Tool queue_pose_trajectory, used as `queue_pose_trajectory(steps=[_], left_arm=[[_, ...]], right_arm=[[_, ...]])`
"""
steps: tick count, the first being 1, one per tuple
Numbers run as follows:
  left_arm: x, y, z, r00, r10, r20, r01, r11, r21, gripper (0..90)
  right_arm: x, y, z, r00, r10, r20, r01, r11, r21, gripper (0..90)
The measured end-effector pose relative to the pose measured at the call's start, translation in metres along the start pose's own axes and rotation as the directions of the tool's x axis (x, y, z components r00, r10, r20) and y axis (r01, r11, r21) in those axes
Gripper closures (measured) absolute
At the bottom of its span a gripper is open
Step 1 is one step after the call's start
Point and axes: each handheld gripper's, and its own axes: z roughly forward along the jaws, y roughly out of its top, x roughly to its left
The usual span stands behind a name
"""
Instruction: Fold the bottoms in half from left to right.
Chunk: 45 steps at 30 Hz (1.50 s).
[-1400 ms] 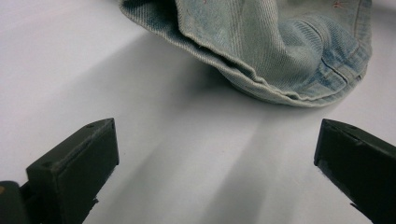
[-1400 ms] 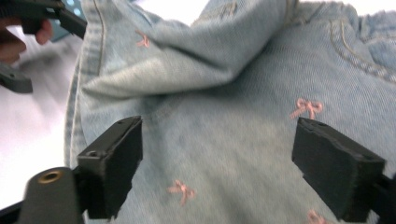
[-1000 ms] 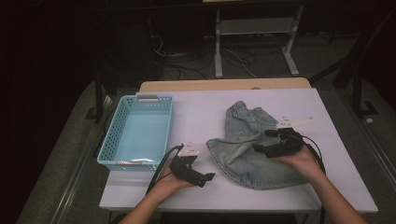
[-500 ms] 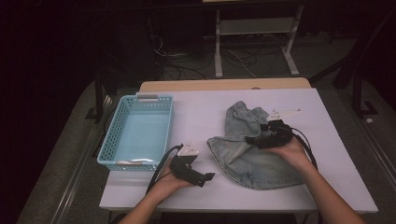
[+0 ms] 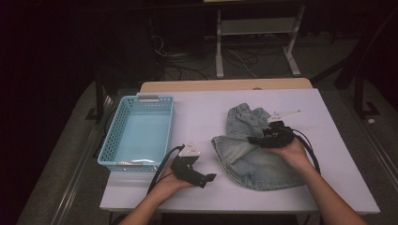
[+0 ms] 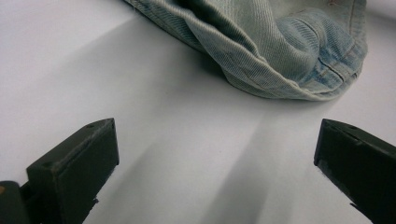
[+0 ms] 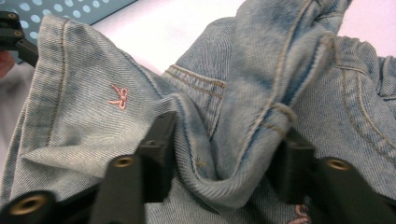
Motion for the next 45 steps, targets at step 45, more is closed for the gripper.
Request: queue_pose_trajectory(steps=[45], left_arm=[[0.000, 0.000, 0.002, 0.9999, 0.005, 0.011, -0.005, 0.9999, 0.009, 0.0]], right_arm=[[-0.053, 0.012, -0.052, 0.9976, 0.066, 0.017, -0.065, 0.994, -0.083, 76.6]])
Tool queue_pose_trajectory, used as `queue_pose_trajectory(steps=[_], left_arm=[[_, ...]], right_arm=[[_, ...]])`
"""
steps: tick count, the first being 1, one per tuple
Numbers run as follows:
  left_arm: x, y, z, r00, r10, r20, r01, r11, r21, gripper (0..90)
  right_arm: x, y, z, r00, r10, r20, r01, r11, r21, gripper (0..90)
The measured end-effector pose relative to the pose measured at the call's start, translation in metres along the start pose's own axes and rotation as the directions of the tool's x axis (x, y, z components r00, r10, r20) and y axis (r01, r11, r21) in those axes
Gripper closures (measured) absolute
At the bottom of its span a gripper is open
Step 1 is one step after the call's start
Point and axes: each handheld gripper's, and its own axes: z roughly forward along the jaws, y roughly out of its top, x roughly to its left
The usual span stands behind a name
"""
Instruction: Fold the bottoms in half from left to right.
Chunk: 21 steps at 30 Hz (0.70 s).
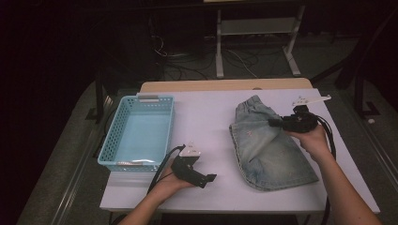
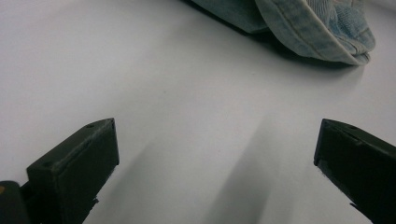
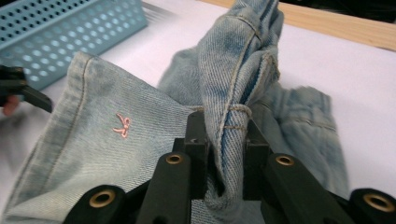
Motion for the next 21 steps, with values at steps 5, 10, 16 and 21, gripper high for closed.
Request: queue_pose_trajectory(steps=[5, 10, 16, 21], left_arm=[[0.000, 0.000, 0.001, 1.0000, 0.002, 0.003, -0.002, 1.0000, 0.006, 0.0], [-0.001, 0.000, 0.002, 1.0000, 0.005, 0.006, -0.005, 1.0000, 0.008, 0.0], [-0.002, 0.000, 0.002, 0.9999, 0.008, 0.007, -0.008, 0.9999, 0.007, 0.0], [-0.002, 0.000, 0.002, 0.9999, 0.014, 0.008, -0.014, 0.9999, 0.008, 0.0]], right_arm=[[-0.010, -0.008, 0.002, 0.9990, 0.018, 0.041, -0.019, 1.000, 0.012, 76.5], [-0.016, -0.016, 0.011, 0.9964, 0.021, 0.082, -0.024, 0.999, 0.036, 76.1], [-0.020, -0.024, 0.022, 0.9914, 0.009, 0.131, -0.020, 0.997, 0.081, 74.3], [-0.025, -0.029, 0.023, 0.9855, 0.039, 0.165, -0.053, 0.995, 0.080, 64.5]])
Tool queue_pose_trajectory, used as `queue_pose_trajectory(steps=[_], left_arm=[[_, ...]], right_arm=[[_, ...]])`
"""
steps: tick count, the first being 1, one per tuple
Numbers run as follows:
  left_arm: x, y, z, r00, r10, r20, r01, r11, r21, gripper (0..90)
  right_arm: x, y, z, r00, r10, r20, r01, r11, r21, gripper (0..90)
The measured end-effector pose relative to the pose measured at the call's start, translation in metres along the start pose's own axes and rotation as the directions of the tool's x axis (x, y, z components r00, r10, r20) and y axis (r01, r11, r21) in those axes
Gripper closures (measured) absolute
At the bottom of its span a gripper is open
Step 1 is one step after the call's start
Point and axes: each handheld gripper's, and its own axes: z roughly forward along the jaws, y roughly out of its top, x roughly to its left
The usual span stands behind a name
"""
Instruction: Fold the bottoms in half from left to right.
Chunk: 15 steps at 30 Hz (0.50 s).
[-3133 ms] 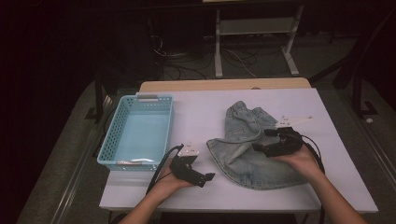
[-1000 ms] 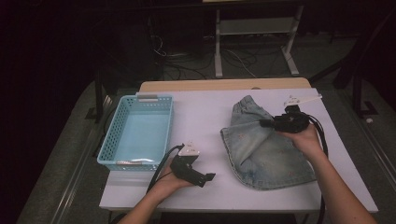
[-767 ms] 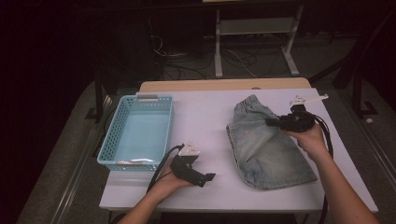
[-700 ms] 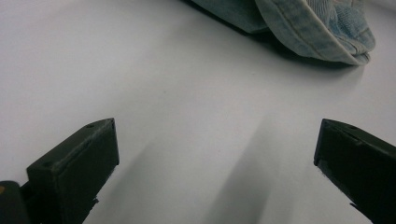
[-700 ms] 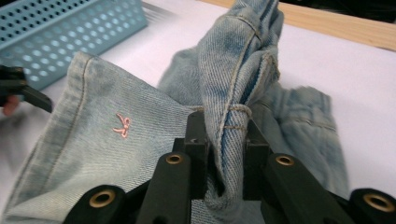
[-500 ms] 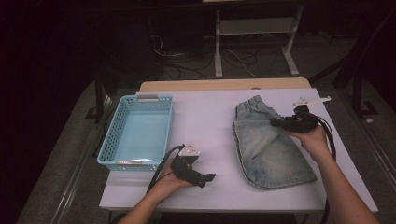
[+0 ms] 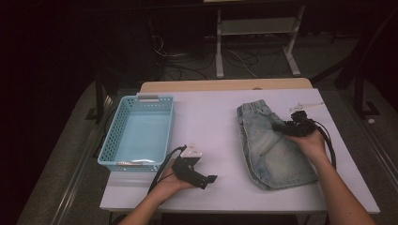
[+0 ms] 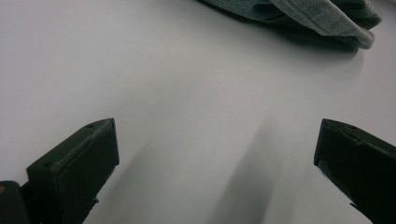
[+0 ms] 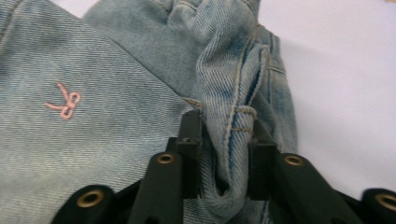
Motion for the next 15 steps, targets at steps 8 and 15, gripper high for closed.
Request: queue_pose_trajectory(steps=[8, 15], left_arm=[[0.000, 0.000, 0.000, 1.0000, 0.005, 0.004, -0.005, 1.0000, 0.002, 0.0], [0.000, 0.000, 0.001, 0.9999, 0.009, 0.007, -0.009, 1.0000, 0.004, 0.0]], right_arm=[[-0.001, 0.001, -0.009, 0.9994, 0.030, 0.017, -0.029, 0.999, -0.029, 46.5], [0.004, 0.010, -0.033, 0.9996, 0.027, 0.011, -0.026, 0.995, -0.096, 41.3]])
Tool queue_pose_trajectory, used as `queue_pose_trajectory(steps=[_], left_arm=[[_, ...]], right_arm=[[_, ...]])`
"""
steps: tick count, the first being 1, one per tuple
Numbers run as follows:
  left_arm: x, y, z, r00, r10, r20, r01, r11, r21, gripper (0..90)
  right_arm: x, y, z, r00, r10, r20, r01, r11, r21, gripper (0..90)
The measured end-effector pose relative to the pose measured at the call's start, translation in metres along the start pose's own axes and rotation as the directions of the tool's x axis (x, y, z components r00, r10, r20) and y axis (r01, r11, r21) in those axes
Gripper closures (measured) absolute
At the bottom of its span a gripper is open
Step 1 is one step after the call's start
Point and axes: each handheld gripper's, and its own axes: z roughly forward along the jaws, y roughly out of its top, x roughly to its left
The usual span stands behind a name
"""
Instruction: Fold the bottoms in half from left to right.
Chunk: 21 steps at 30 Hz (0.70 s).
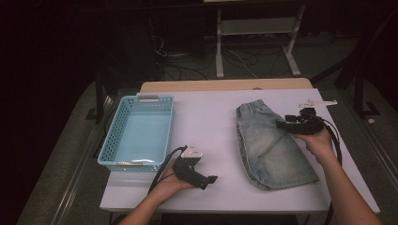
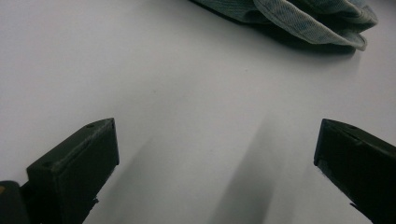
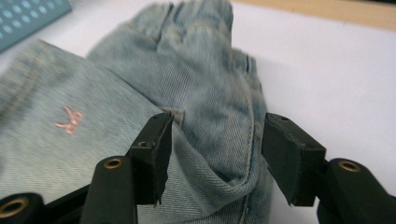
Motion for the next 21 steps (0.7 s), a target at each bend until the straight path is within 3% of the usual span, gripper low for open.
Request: queue_pose_trajectory(steps=[7, 21], left_arm=[[0.000, 0.000, 0.000, 1.0000, 0.000, 0.001, 0.000, 1.0000, 0.000, 0.0], [0.000, 0.002, -0.002, 0.9998, 0.018, -0.001, -0.018, 0.9996, -0.023, 0.0]], right_arm=[[0.007, 0.006, -0.012, 0.9988, -0.005, -0.048, 0.005, 1.000, -0.015, 40.6], [0.034, 0.020, -0.007, 0.9903, -0.077, -0.116, 0.076, 0.997, -0.008, 41.7]])
